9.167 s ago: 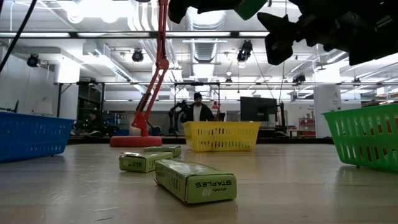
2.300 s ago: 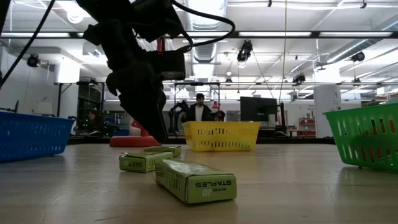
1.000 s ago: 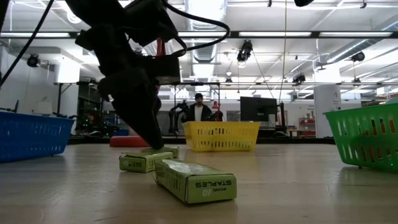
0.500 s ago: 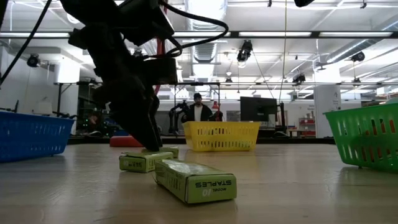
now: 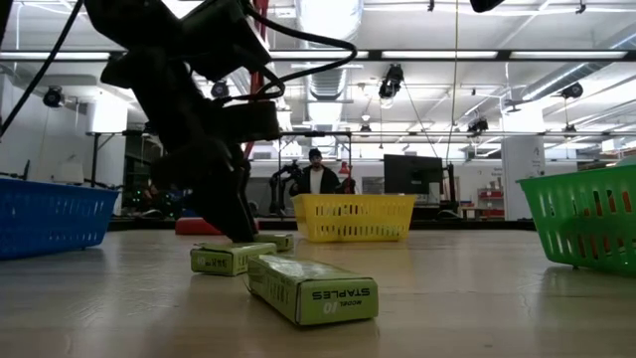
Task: Pick and place Stapler, Stapler remover, tape
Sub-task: Put the top green staple pins into the blue bin
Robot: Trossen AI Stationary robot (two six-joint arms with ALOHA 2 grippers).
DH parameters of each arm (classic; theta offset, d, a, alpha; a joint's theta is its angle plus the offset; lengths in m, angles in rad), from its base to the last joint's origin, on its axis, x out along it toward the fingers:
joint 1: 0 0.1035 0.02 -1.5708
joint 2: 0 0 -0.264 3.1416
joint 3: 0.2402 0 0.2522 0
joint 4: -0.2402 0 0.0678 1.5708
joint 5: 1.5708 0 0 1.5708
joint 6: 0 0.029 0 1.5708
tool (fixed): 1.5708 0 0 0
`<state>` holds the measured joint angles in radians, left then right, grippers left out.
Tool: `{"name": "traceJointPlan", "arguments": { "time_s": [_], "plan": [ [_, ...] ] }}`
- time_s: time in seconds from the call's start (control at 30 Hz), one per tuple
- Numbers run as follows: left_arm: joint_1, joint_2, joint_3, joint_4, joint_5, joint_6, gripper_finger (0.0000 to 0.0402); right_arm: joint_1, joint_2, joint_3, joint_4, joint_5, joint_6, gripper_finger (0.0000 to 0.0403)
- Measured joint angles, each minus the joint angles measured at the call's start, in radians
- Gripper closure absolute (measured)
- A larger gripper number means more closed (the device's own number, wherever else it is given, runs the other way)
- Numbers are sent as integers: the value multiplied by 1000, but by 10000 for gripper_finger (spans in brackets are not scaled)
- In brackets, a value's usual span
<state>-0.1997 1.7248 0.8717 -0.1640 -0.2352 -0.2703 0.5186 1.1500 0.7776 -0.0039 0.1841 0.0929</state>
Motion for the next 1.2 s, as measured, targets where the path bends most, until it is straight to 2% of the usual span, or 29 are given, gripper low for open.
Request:
{"name": "traceJointPlan", "arguments": {
  "time_s": [0.17, 0.37, 0.53, 0.73, 0.87, 1.2],
  "plan": [
    [0, 0, -6, 15, 0, 0, 285, 0, 0, 0, 0, 0, 0, 341],
    [0, -8, -6, 21, 0, 1, 274, 0, 0, 0, 0, 1, 0, 341],
    [-1, -43, 23, -46, 39, 2, 276, 0, 0, 0, 0, 0, 0, 346],
    [-6, -116, 77, -211, 128, -39, 282, 0, 0, -2, -8, 1, 0, 343],
    [-17, -192, 100, -362, 197, -130, 279, 0, 0, -2, -9, 0, 0, 339],
    [-134, -432, 89, -741, 195, -491, 280, 0, 0, -2, -19, 0, 4, 349]
  ]
}}
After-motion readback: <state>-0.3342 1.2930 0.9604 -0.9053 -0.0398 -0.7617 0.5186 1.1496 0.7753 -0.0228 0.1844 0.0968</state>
